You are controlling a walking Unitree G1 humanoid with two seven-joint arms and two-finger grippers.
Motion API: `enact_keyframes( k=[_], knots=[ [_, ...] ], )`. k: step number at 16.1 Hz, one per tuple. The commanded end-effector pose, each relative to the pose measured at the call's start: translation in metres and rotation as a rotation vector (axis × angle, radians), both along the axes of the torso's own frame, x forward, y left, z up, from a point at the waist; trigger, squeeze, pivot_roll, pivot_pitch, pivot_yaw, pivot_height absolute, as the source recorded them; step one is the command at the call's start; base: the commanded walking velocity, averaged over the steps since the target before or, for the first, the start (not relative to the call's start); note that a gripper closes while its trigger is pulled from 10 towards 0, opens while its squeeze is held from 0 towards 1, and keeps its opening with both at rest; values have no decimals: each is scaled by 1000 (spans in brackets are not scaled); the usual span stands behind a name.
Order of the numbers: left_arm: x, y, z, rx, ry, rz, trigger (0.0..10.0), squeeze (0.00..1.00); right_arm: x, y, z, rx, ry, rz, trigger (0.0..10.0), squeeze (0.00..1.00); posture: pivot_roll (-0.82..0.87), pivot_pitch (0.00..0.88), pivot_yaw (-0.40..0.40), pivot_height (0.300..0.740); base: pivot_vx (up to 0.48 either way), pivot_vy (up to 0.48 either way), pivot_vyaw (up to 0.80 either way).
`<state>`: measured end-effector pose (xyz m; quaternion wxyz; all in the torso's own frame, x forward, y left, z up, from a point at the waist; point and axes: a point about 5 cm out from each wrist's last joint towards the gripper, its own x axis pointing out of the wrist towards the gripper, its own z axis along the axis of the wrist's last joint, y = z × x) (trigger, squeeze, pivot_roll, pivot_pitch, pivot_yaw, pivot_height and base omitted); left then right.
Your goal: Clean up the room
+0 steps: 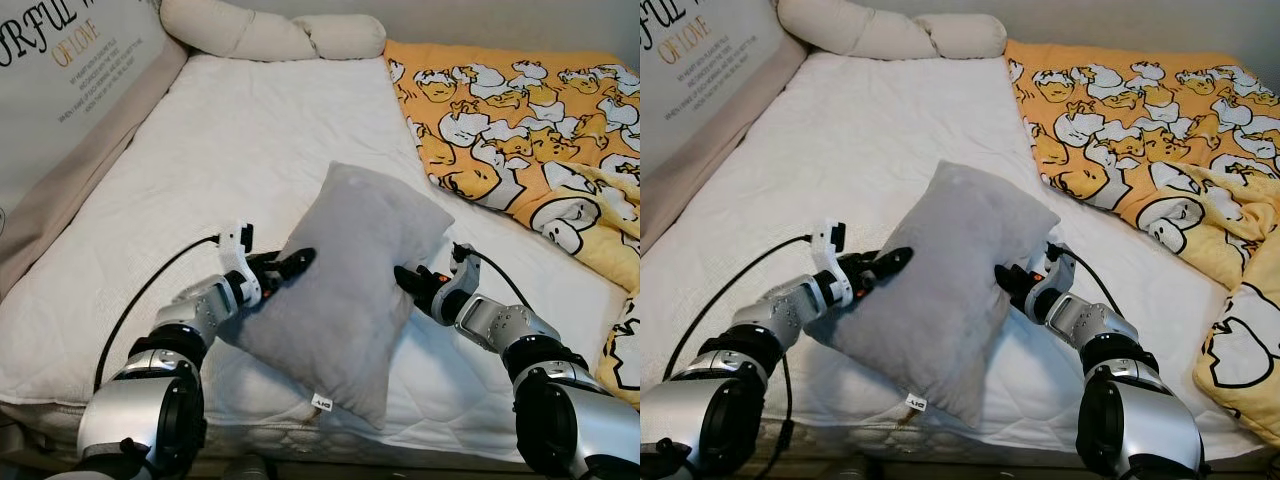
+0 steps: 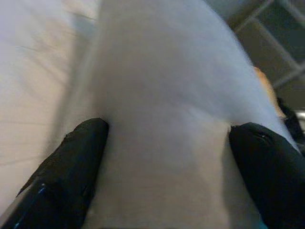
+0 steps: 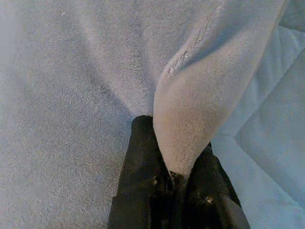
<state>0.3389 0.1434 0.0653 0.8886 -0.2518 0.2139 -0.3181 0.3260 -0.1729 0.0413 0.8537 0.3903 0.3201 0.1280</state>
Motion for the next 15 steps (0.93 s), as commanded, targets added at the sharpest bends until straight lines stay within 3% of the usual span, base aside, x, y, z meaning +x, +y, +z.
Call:
enact_keyframes(
  k=[1, 2, 3, 4, 7, 8, 9, 10, 11, 12, 14, 15],
  knots=[
    [-8, -7, -4, -99, 34, -100, 10000, 1000, 2, 3, 2, -18, -2, 12, 0, 0, -70, 0, -25, 740, 0, 0, 0],
    [-10, -8, -3, -150, 53, -132, 10000, 1000, 4, 6, 3, -20, -6, 19, 0, 0, -64, 0, -32, 740, 0, 0, 0],
    [-12, -9, -4, -139, 57, -165, 10000, 1000, 5, 7, 4, -20, -9, 24, 0, 0, -62, 0, -34, 740, 0, 0, 0],
    [-17, -10, -10, -72, 66, -221, 10000, 1000, 7, 10, 7, -23, -17, 36, 0, 0, -57, 0, -42, 740, 0, 0, 0],
    [-18, -5, -15, 3, 75, -200, 10000, 1000, 13, 13, 14, -19, -43, 33, 0, 0, -56, 0, -47, 740, 0, 0, 0],
    [-16, -2, -15, 24, 80, -174, 7137, 1000, 17, 13, 19, -22, -72, 39, 0, 0, -57, 0, -47, 740, 0, 0, 0],
    [-15, 2, -15, 36, 98, -130, 0, 1000, 18, 13, 21, -24, -87, 50, 0, 0, -60, 0, -47, 740, 0, 0, 0],
    [-14, 5, -15, 27, 104, -106, 0, 929, 16, 13, 19, -57, -95, 79, 0, 0, -62, 0, -46, 740, 0, 0, 0],
    [-14, 6, -15, 24, 114, -98, 0, 0, 14, 14, 15, -95, -96, 104, 5686, 0, -65, 0, -43, 740, 0, 0, 0],
    [-14, 7, -16, 23, 116, -95, 0, 0, 13, 14, 13, -115, -98, 112, 10000, 0, -66, 0, -43, 740, 0, 0, 0],
    [-15, 7, -17, 40, 125, -100, 0, 0, 9, 8, 6, -220, -104, 116, 10000, 0, -72, 0, -41, 740, 0, 0, 0],
    [-16, 7, -19, 59, 133, -102, 0, 0, 8, 5, 6, -198, -108, 110, 10000, 0, -72, 0, -42, 740, 0, 0, 0]
  ],
)
